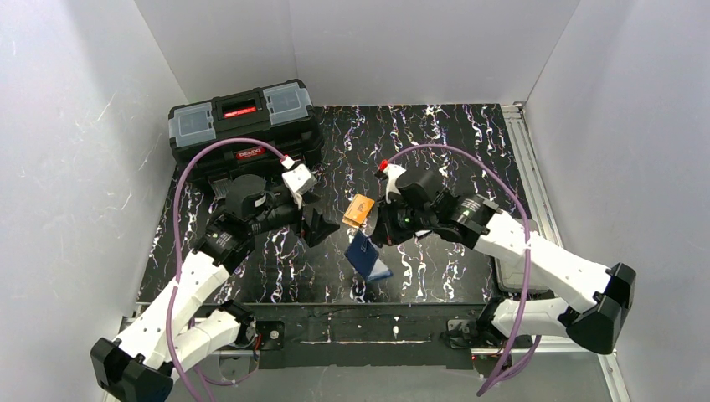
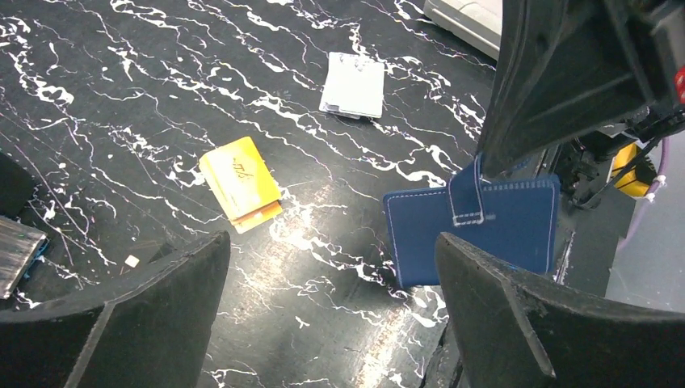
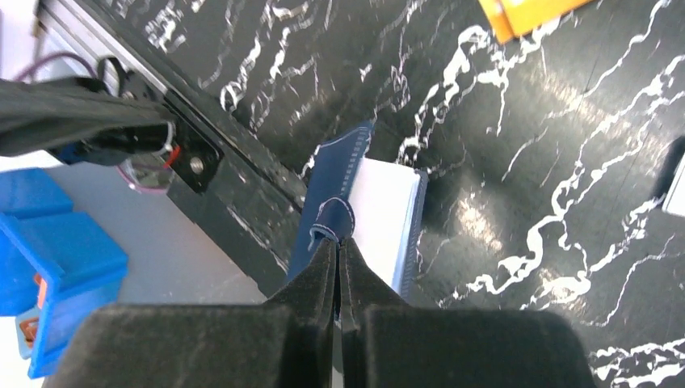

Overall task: Put the credit cards into the card holder
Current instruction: Open the card holder at the center of the board.

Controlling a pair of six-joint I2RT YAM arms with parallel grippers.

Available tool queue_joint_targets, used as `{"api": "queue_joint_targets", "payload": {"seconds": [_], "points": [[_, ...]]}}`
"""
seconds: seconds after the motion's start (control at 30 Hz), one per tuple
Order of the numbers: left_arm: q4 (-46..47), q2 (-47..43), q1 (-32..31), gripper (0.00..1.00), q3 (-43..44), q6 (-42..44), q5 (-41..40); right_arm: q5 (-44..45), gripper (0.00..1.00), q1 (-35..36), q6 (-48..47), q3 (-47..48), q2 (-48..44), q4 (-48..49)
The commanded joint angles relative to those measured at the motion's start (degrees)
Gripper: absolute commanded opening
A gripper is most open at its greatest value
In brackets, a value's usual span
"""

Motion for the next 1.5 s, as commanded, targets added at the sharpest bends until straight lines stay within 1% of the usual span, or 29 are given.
{"api": "queue_joint_targets", "payload": {"seconds": [0.0,0.07,0.13,0.27,0.4,0.5,0.67,0.83,0.9,0.97,1.1,1.23,1.33,1.37,1.47], "points": [[0.8,0.8,-0.1,0.98,0.3,-3.0,0.4,-1.3,0.01,1.6,0.2,3.7,2.7,-6.6],[1.9,0.9,-0.2,0.98,-1.0,-6.5,3.1,1.1,0.01,2.3,1.1,5.6,4.8,-9.2],[2.5,0.3,-0.5,0.98,-2.5,-8.2,5.4,3.7,0.01,2.6,2.2,8.9,7.7,-12.9],[2.5,-1.5,-1.8,0.98,-6.1,-7.5,5.8,8.9,0.01,2.8,5.0,17.9,15.8,-22.5],[4.1,-2.7,-2.4,0.98,-9.2,-8.0,6.0,9.8,0.01,3.3,7.2,26.5,24.0,-30.3],[4.9,-5.0,-2.6,0.98,-12.2,-6.4,6.8,8.8,0.01,3.3,7.6,29.3,26.6,-31.5],[5.6,-10.3,-2.6,0.98,-17.3,1.7,7.8,5.7,0.01,3.3,6.8,32.7,27.9,-31.5],[4.1,-14.3,-2.6,0.98,-21.7,15.3,10.7,-1.0,0.01,2.9,5.3,36.1,28.8,-32.6],[3.1,-15.0,-2.6,0.98,-22.3,18.4,10.9,-5.6,0.01,2.4,4.6,36.1,28.5,-32.0],[2.6,-15.1,-2.6,0.98,-22.2,19.2,11.4,-11.7,0.01,1.7,4.5,35.0,27.9,-30.1],[2.2,-15.4,-2.7,0.98,-21.8,18.2,11.7,-24.1,0.01,-0.4,5.5,30.7,27.1,-26.0],[1.4,-16.1,-2.6,0.98,-22.1,18.9,11.7,-28.9,0.01,-0.7,4.9,30.1,27.5,-24.6],[-0.3,-16.1,-2.6,0.98,-22.2,21.3,13.9,-32.1,0.01,-0.7,4.3,29.9,27.7,-23.8],[-1.1,-15.9,-2.6,0.96,-22.0,22.4,15.1,-33.2,0.01,-0.8,4.0,29.5,27.9,-23.5],[-4.8,-13.6,-2.6,0.84,-19.9,24.9,17.9,-36.6,0.01,-1.5,4.1,24.9,27.4,-20.1]]}}
